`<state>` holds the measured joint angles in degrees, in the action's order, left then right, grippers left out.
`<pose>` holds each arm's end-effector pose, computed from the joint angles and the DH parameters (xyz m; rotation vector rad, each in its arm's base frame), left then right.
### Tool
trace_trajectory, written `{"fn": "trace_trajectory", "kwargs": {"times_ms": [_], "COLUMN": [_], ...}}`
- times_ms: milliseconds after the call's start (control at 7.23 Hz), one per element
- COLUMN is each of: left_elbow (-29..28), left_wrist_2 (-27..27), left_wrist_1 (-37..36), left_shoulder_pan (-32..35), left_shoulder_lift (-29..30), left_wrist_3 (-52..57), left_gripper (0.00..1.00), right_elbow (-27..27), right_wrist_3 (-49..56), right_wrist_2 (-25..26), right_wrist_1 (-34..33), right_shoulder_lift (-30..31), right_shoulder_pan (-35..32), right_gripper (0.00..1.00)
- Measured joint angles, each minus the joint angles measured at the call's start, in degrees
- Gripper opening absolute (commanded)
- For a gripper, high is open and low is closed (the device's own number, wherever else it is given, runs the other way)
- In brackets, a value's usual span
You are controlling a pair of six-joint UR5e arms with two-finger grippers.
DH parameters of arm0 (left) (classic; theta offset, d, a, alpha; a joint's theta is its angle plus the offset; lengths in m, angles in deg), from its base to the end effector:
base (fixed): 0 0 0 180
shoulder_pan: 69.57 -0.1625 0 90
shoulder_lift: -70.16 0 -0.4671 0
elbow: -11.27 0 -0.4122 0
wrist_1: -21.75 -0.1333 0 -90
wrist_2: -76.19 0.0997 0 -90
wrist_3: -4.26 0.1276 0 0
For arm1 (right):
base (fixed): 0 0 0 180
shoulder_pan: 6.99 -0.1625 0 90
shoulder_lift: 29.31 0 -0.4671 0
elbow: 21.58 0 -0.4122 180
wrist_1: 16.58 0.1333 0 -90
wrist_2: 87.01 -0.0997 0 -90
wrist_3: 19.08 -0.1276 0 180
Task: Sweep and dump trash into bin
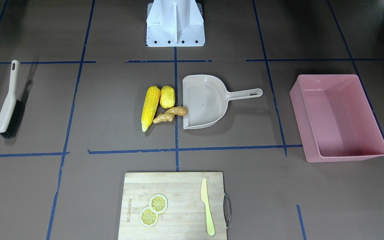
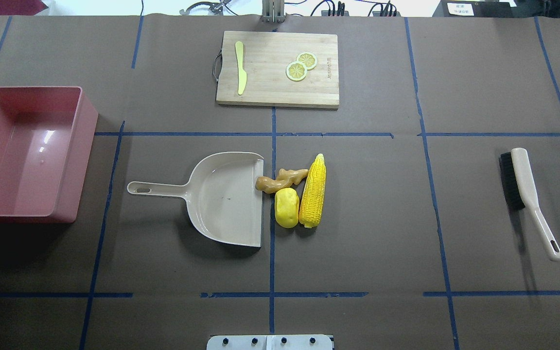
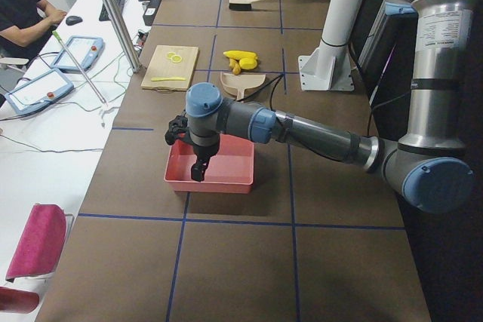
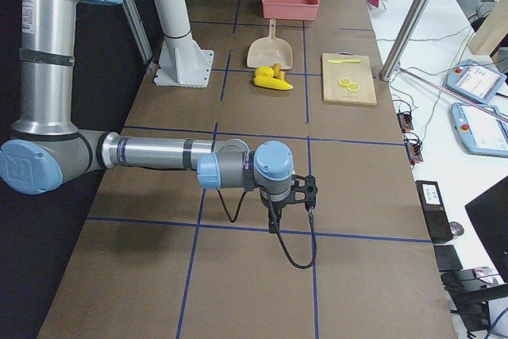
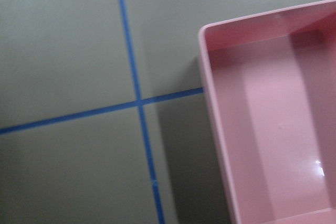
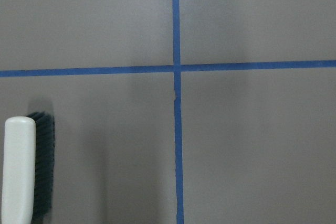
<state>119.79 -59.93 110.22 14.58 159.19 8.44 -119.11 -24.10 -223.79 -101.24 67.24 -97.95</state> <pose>0.0104 -0.5069 0.5627 0.2533 0.8057 0.2771 0.0481 -0.4668 0.6954 0.0752 -0.8188 0.0534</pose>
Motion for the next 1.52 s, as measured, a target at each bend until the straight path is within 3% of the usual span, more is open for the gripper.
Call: {"fn": "trace_trajectory", "kwargs": {"times_ms": [415,968,1245,1521], "left_elbow": [6.03,6.70,6.92,6.98], "left_wrist_2": [-0.35,1.25,5.55,6.27], "left_wrist_1": [1.83,1.19,1.88,3.04], "left_shoulder_pan": [-7.19,-16.64,-20.04,-23.20], "left_shoulder_lift": [3.59,13.30,14.82,16.16], "left_wrist_3": [-0.20,-4.56,-4.62,-4.62], "left_gripper": [1.00,1.00,1.00,1.00], "right_elbow": [-0.05,-1.97,-7.37,-15.39], "right_wrist_3": [-0.24,-4.86,-16.93,-26.61], "right_wrist_2": [-0.22,-1.49,-3.49,-1.40], "right_wrist_1": [-0.27,-0.01,0.01,0.00], "right_shoulder_lift": [-3.31,-3.34,-2.15,1.58], "right_shoulder_pan": [1.23,3.80,7.03,13.06], "right_gripper": [1.00,1.00,1.00,1.00]}}
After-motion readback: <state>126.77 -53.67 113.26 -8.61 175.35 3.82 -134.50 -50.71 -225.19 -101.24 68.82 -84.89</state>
